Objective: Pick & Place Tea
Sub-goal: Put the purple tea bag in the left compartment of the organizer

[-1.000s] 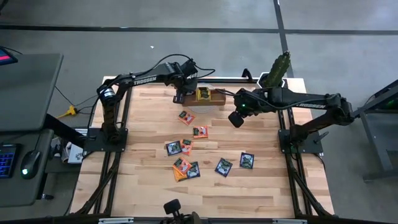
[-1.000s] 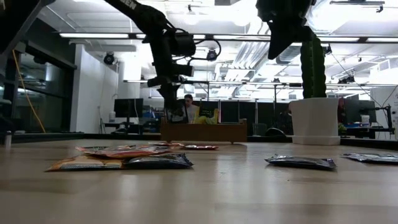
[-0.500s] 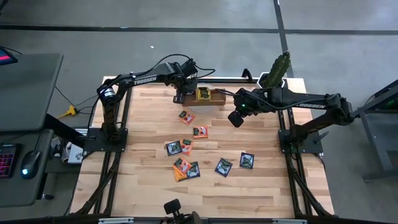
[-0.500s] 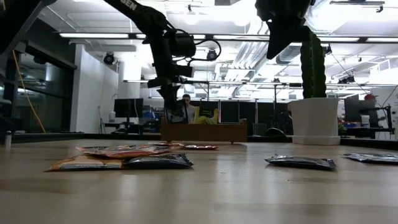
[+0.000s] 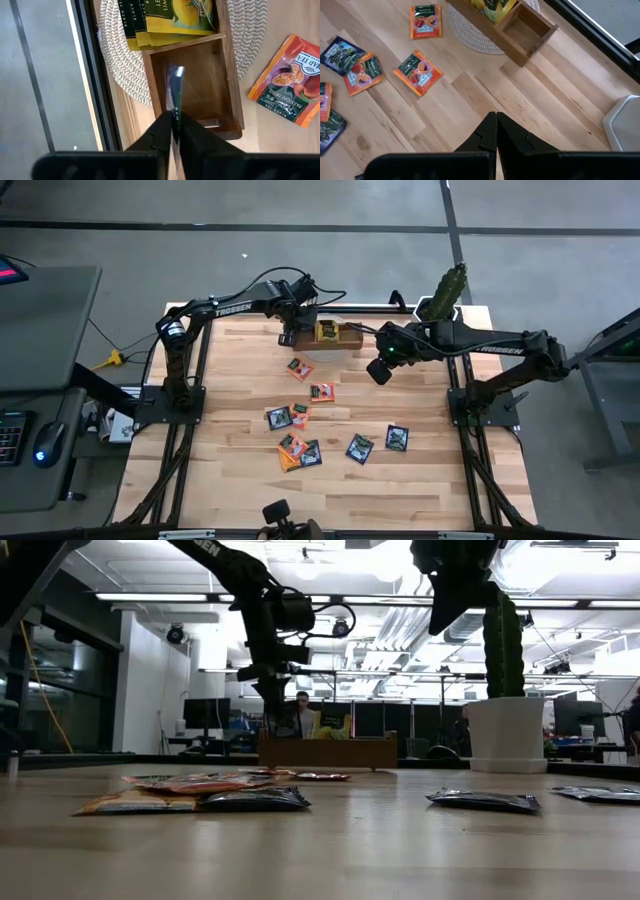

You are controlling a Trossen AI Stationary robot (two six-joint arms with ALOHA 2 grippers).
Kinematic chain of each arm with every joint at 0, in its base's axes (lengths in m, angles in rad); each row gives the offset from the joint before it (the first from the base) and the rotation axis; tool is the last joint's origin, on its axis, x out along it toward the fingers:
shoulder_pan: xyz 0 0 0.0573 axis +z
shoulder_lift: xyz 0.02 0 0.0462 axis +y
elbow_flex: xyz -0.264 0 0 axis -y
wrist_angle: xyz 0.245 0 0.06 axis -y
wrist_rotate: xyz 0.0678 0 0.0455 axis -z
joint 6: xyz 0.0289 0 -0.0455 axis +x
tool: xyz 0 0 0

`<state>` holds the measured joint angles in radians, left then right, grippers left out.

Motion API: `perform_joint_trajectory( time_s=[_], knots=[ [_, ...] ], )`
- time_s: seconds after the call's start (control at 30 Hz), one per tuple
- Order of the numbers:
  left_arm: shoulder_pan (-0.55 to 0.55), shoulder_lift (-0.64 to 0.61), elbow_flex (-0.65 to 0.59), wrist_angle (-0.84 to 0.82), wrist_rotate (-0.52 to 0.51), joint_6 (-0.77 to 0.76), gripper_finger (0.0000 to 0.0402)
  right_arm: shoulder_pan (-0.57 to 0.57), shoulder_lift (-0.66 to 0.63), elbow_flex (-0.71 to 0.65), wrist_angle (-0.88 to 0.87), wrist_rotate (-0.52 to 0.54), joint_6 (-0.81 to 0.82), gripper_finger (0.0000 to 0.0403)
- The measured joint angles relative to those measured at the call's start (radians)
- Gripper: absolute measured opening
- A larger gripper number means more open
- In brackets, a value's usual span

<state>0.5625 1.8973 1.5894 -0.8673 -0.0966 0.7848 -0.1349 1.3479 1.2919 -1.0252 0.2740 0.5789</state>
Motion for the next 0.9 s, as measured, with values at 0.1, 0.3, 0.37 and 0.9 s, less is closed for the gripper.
perform_joint_trajectory(
  time_s=[0.1, 0.3, 0.37, 0.9],
  knots=[
    [0.000, 0.000, 0.000, 0.000, -0.001, -0.003, 0.0058, 0.000, 0.000, 0.000, 0.000, 0.000, 0.000, 0.0000],
    [0.000, 0.000, 0.000, 0.000, -0.026, -0.003, 0.0109, 0.000, 0.000, 0.000, 0.000, -0.012, 0.000, 0.0000],
    [0.000, -0.001, 0.000, -0.002, -0.027, -0.003, 0.0117, 0.000, 0.000, 0.000, 0.000, -0.012, -0.001, 0.0000],
    [0.000, -0.009, 0.292, -0.114, -0.192, -0.003, 0.0122, 0.003, 0.000, 0.000, 0.000, -0.014, -0.002, 0.0000]
  ],
)
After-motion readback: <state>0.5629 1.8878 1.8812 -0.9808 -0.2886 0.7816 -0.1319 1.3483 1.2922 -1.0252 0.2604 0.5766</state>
